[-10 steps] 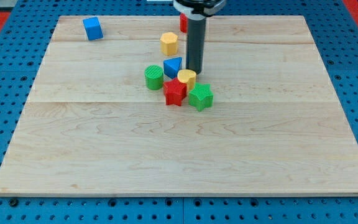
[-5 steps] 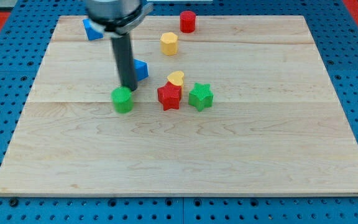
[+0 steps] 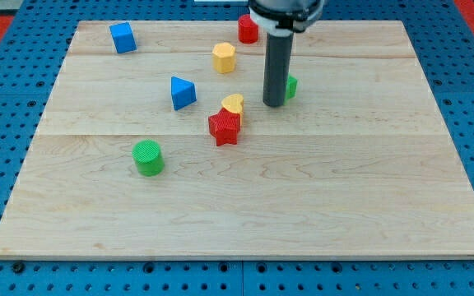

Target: Place the green star towards the top right corner

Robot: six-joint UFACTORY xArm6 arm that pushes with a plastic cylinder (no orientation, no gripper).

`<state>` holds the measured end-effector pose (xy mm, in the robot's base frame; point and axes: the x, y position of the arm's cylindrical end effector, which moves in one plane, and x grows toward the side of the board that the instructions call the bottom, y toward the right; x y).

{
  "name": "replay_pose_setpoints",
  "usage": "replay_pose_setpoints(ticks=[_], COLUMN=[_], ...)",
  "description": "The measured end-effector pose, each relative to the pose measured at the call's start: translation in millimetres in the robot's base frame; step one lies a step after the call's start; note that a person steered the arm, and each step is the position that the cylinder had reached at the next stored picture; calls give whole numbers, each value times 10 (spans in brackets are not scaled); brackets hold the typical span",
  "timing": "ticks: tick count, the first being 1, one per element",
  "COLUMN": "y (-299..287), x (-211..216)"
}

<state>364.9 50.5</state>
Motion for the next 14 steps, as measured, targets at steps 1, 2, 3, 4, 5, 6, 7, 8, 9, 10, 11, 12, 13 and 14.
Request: replay_pose_setpoints(ticks=[1, 2, 3, 4, 5, 6, 7, 8, 9, 10, 11, 12, 13, 14], y=[-61, 296, 429, 716, 983, 914, 1165, 1305, 1333, 1408, 1746, 2294, 2375, 2002], x=[-199, -446, -846, -1158, -1250, -893, -809, -961, -1222, -1099, -981, -1277, -1693, -1726])
